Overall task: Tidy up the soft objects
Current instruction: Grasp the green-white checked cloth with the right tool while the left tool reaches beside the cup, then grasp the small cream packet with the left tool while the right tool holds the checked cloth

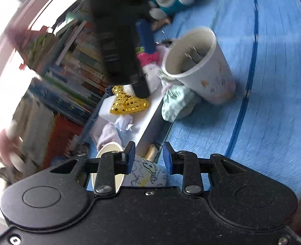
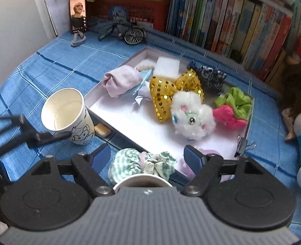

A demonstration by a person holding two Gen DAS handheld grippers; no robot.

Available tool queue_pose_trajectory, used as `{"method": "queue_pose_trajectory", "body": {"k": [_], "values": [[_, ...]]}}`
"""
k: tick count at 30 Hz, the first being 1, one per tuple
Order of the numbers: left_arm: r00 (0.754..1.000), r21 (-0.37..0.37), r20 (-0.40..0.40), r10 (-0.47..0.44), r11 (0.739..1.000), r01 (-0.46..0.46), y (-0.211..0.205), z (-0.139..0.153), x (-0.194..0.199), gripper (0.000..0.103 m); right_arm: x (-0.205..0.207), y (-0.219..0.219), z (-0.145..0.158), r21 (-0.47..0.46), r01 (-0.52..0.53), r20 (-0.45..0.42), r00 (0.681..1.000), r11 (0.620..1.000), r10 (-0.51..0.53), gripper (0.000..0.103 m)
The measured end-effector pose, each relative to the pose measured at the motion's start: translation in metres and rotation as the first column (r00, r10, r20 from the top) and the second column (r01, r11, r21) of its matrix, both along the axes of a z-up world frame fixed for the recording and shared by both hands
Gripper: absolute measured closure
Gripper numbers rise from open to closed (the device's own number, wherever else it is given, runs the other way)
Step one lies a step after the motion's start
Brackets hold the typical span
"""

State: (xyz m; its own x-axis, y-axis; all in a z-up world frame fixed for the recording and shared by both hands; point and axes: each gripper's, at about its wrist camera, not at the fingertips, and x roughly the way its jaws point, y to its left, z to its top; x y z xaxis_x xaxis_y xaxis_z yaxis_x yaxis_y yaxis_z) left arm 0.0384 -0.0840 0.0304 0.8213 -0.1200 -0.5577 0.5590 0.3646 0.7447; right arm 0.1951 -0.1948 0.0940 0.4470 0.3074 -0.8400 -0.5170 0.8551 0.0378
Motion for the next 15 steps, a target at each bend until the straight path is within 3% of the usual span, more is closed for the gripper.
{"method": "queue_pose_trajectory", "body": {"k": [4, 10, 15], "values": [[0.996, 0.101, 0.092, 0.000, 0.995, -0.009, -0.010, -0.028, 0.005, 0.074, 0.002, -0.001, -0.002, 0.024, 0.007, -0.014, 1.000, 1.000, -0.007, 0.019], [0.998, 0.086, 0.010, 0.066, 0.994, -0.067, -0.014, -0.043, 0.029, 0.075, 0.006, -0.003, -0.010, 0.027, 0.003, -0.035, 0.999, 1.000, -0.002, 0.020], [0.995, 0.092, 0.015, 0.095, 0.991, -0.096, -0.015, -0.051, 0.042, 0.075, 0.012, -0.004, -0.015, 0.055, -0.009, -0.043, 0.999, 0.998, 0.011, 0.020]]}}
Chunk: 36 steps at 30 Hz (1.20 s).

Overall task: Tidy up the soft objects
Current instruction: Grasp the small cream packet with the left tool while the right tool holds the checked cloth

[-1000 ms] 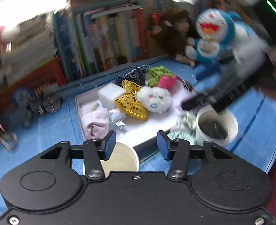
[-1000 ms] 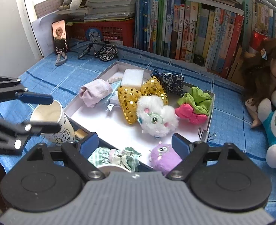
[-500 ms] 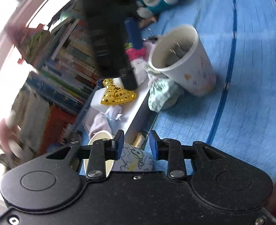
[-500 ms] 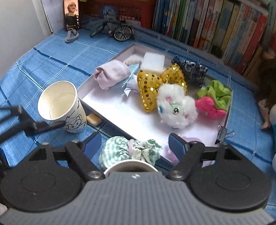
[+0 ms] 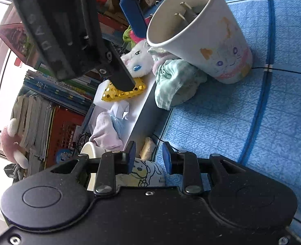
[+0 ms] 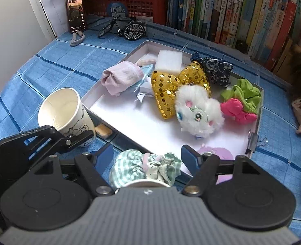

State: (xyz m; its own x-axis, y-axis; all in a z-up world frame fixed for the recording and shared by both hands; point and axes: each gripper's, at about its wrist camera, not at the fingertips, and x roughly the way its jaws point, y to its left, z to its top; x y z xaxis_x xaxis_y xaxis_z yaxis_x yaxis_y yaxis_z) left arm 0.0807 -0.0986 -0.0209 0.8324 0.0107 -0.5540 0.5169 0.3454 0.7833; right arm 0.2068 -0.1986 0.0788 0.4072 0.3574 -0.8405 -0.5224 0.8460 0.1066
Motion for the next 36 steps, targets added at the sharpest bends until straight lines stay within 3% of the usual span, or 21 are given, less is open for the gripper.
{"method": "queue_pose_trajectory", "body": {"k": [9, 13, 18, 22, 25, 32, 36], "values": [[0.999, 0.038, 0.044, 0.012, 0.999, -0.014, -0.006, -0.012, 0.014, 0.070, 0.008, 0.001, -0.007, 0.015, -0.014, -0.008, 1.000, 1.000, 0.014, 0.020], [0.998, 0.072, 0.066, -0.008, 0.997, 0.004, -0.009, -0.015, 0.006, 0.076, 0.010, -0.003, -0.008, 0.032, -0.008, -0.007, 1.000, 0.999, 0.008, 0.020], [0.999, 0.060, 0.031, -0.012, 0.998, 0.011, -0.011, -0.012, 0.001, 0.083, 0.011, -0.008, -0.009, 0.049, 0.001, -0.005, 1.000, 0.999, 0.000, 0.020], [0.997, 0.107, 0.082, -0.016, 0.994, 0.008, -0.012, -0.018, -0.004, 0.082, 0.012, -0.009, -0.009, 0.055, 0.011, -0.009, 1.000, 0.998, -0.011, 0.020], [0.996, 0.133, 0.085, 0.003, 0.991, -0.014, -0.015, -0.024, -0.003, 0.072, 0.011, -0.009, -0.008, 0.052, 0.012, -0.004, 1.000, 0.999, -0.012, 0.020], [0.995, 0.143, 0.087, 0.057, 0.987, -0.069, -0.024, -0.025, 0.009, 0.071, 0.007, -0.013, -0.005, 0.086, 0.010, 0.003, 1.000, 0.996, -0.010, 0.020], [0.995, 0.147, 0.081, 0.063, 0.986, -0.075, -0.027, -0.028, 0.016, 0.079, 0.004, -0.016, -0.004, 0.109, 0.003, 0.007, 1.000, 0.994, -0.004, 0.020]]}}
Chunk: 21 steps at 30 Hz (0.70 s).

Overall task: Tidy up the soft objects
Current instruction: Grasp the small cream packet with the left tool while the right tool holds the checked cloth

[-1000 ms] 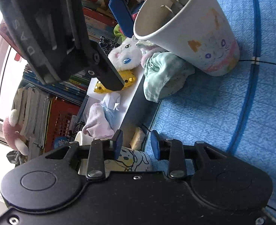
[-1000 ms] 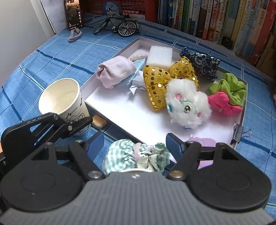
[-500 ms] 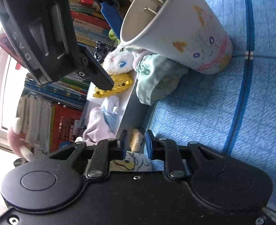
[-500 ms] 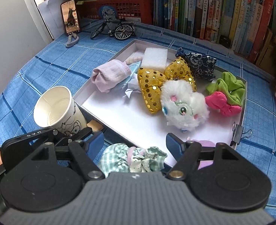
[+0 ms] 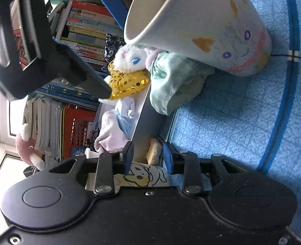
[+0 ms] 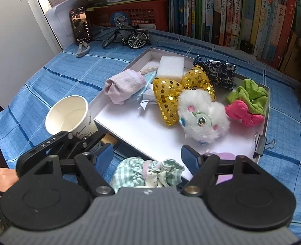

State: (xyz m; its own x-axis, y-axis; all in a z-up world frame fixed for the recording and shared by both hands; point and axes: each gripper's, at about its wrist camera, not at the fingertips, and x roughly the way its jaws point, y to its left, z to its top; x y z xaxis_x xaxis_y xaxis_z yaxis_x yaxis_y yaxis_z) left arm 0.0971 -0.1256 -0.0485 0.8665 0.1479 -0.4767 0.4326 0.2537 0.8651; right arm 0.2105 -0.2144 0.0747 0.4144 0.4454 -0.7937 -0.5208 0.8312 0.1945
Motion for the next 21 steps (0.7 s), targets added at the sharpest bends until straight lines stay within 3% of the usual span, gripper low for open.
{"method": "queue_pose_trajectory", "body": {"k": [1, 2, 13, 21], "values": [[0.999, -0.019, -0.039, 0.013, 1.000, -0.014, -0.001, 0.001, 0.000, 0.092, -0.001, -0.001, 0.000, 0.005, -0.004, 0.001, 1.000, 1.000, 0.004, 0.020], [0.997, -0.054, -0.070, 0.030, 0.998, -0.033, -0.002, 0.002, 0.000, 0.097, -0.001, -0.001, 0.000, 0.007, -0.006, 0.000, 1.000, 1.000, 0.006, 0.020], [0.998, -0.168, -0.060, 0.022, 0.985, -0.031, 0.009, 0.009, -0.021, 0.103, 0.007, 0.006, -0.012, -0.070, -0.013, -0.038, 0.999, 0.997, 0.011, 0.020], [1.000, -0.313, -0.019, -0.004, 0.950, -0.002, 0.024, 0.030, -0.059, 0.099, 0.013, 0.023, -0.019, -0.165, -0.050, -0.065, 0.997, 0.985, 0.040, 0.020]]}}
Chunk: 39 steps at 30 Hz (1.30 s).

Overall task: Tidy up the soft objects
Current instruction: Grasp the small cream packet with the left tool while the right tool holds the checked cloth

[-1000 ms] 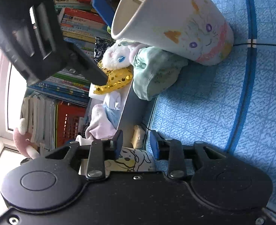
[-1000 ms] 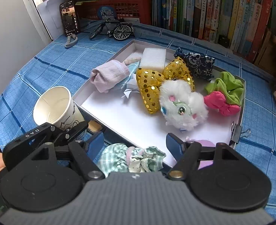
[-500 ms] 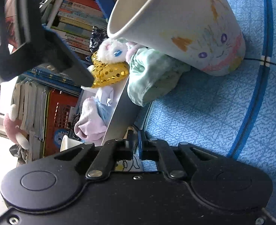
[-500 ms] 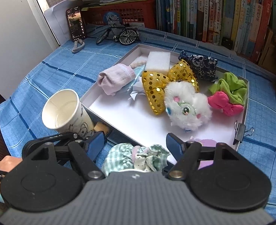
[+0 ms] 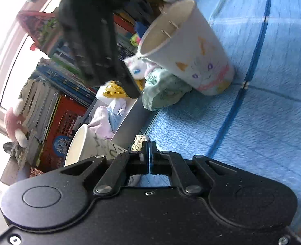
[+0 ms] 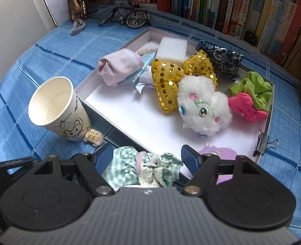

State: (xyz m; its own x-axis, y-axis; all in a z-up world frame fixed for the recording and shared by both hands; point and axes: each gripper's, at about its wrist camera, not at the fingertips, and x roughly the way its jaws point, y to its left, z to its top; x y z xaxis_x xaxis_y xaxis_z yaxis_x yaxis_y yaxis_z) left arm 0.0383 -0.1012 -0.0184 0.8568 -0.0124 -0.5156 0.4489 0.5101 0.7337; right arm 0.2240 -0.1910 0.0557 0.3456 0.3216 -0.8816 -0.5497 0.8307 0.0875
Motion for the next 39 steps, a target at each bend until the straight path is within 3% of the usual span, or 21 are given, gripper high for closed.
{"method": "queue_pose_trajectory", "body": {"k": [3, 4, 5, 9, 12, 15, 18, 21, 29, 36, 39], "values": [[0.997, -0.105, 0.046, 0.058, 0.993, -0.053, 0.009, 0.008, -0.001, 0.088, 0.001, 0.009, -0.003, -0.056, -0.023, -0.004, 1.000, 0.998, 0.023, 0.020], [0.994, -0.134, 0.062, 0.091, 0.988, -0.082, 0.011, 0.008, 0.001, 0.071, 0.001, 0.011, -0.004, -0.073, -0.033, -0.008, 0.999, 0.997, 0.032, 0.020], [0.991, -0.153, 0.065, 0.117, 0.983, -0.106, 0.011, 0.008, 0.002, 0.063, 0.001, 0.013, -0.004, -0.085, -0.040, -0.011, 0.999, 0.996, 0.039, 0.020], [0.989, -0.234, 0.025, 0.145, 0.963, -0.136, 0.011, 0.009, 0.008, 0.065, 0.001, 0.019, -0.008, -0.116, -0.055, -0.042, 0.998, 0.992, 0.050, 0.020], [0.989, -0.246, 0.027, 0.144, 0.960, -0.133, 0.009, 0.009, 0.006, 0.065, 0.004, 0.024, -0.018, -0.147, -0.061, -0.081, 0.995, 0.987, 0.050, 0.024], [0.990, -0.256, 0.021, 0.141, 0.958, -0.131, 0.010, 0.007, 0.009, 0.065, 0.003, 0.028, -0.021, -0.177, -0.049, -0.068, 0.997, 0.983, 0.037, 0.048], [0.990, -0.255, 0.016, 0.138, 0.958, -0.129, 0.012, 0.004, 0.017, 0.065, 0.002, 0.024, -0.014, -0.137, -0.026, -0.069, 0.997, 0.990, 0.017, 0.057], [0.991, -0.247, 0.017, 0.135, 0.961, -0.126, 0.012, 0.000, 0.019, 0.064, -0.001, 0.016, -0.004, -0.094, 0.005, -0.048, 0.999, 0.996, -0.010, 0.060], [0.986, -0.241, 0.042, 0.164, 0.959, -0.149, 0.003, -0.008, 0.022, 0.063, -0.021, -0.019, 0.042, 0.124, 0.062, 0.030, 0.997, 0.990, -0.066, 0.062], [0.978, -0.243, 0.053, 0.200, 0.953, -0.182, -0.002, -0.010, 0.034, 0.063, -0.027, -0.045, 0.052, 0.215, 0.112, 0.045, 0.991, 0.970, -0.125, 0.062], [0.977, -0.264, 0.022, 0.210, 0.944, -0.197, -0.003, -0.008, 0.040, 0.073, -0.027, -0.052, 0.050, 0.232, 0.122, 0.043, 0.990, 0.965, -0.135, 0.062]]}}
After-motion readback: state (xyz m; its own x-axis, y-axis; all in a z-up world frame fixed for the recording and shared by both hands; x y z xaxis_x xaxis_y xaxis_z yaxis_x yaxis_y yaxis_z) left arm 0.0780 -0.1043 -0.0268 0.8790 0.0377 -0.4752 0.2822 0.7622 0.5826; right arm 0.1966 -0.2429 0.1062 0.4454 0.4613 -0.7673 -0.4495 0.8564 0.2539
